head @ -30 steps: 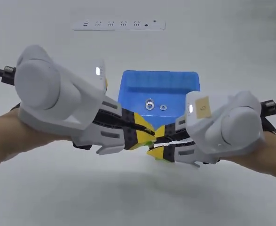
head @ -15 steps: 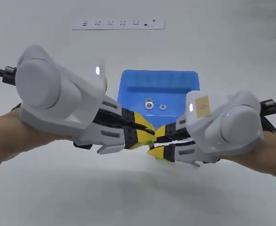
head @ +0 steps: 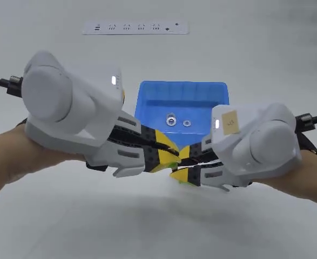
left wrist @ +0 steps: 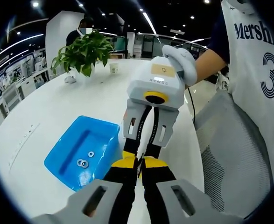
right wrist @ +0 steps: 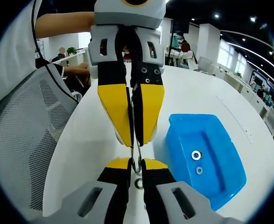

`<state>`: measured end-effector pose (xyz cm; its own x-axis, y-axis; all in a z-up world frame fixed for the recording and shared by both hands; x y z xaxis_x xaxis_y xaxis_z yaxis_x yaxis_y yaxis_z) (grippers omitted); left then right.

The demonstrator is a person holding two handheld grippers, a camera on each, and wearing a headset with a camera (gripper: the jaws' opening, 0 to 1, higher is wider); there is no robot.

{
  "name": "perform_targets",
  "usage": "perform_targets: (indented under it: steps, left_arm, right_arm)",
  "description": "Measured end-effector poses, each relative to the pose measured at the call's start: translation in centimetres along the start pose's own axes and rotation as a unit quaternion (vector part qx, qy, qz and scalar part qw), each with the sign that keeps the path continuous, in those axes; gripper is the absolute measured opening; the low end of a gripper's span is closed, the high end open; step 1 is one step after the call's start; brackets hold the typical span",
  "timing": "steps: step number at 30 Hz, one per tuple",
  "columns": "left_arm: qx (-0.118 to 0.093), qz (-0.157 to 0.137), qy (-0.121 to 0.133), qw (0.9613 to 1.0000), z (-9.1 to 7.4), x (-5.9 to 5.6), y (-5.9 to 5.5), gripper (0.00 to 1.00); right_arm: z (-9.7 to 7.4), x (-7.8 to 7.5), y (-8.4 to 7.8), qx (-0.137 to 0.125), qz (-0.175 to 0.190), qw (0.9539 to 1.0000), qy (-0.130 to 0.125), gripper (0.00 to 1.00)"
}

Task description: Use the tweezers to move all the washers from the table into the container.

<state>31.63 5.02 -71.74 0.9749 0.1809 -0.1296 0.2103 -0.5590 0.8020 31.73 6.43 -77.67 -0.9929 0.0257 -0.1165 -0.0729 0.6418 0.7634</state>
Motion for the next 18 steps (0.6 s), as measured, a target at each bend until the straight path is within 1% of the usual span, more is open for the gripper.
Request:
perform_targets:
  steps: [6, 10, 14, 15, 17, 18]
  left_arm:
    - [0.004, 0.001, -0.002, 1.0, -0.3, -0.6, 0.0, 0.07]
    - [-0.005, -0.001, -0.002, 1.0, -1.0, -1.0, 0.5, 0.07]
    - [-0.014, 0.01, 0.003, 0.9998, -1.9, -1.2, 1.8, 0.07]
    - [-0.02, 0.012, 0.008, 0.9997, -2.2, -1.1, 2.2, 0.07]
    - [-0.032, 0.01, 0.017, 0.9993, -2.7, -0.9, 2.8, 0.07]
    - [-0.034, 0.01, 0.02, 0.9992, -2.9, -0.8, 2.9, 0.07]
  right_arm:
    - [-0.2, 0.7, 0.3, 0.004, -0.004, 1.0, 0.003, 0.1]
    - [-0.8, 0.9, 0.9, -0.001, -0.005, 1.0, 0.002, 0.1]
    - [-1.7, 0.5, 2.1, -0.014, -0.013, 0.9998, -0.008, 0.1]
    - [-1.9, 0.2, 2.5, -0.018, -0.013, 0.9997, -0.012, 0.1]
    - [-2.2, -0.1, 3.1, -0.022, -0.015, 0.9995, -0.018, 0.1]
    - [-2.3, -0.3, 3.3, -0.022, -0.02, 0.9993, -0.021, 0.1]
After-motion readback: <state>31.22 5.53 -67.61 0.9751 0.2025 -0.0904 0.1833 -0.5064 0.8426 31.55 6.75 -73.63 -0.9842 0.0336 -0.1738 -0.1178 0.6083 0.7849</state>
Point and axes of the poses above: the centre of the closed fingertips' face, and the gripper's own axes: z roughly forward along the fingers, x roughly to its left, y roughly out of its top, the point moved 1 cm from there along -z, roughly backward along the fingers, and after that the axes turned 6 degrees about -y, right-handed, at the moved point
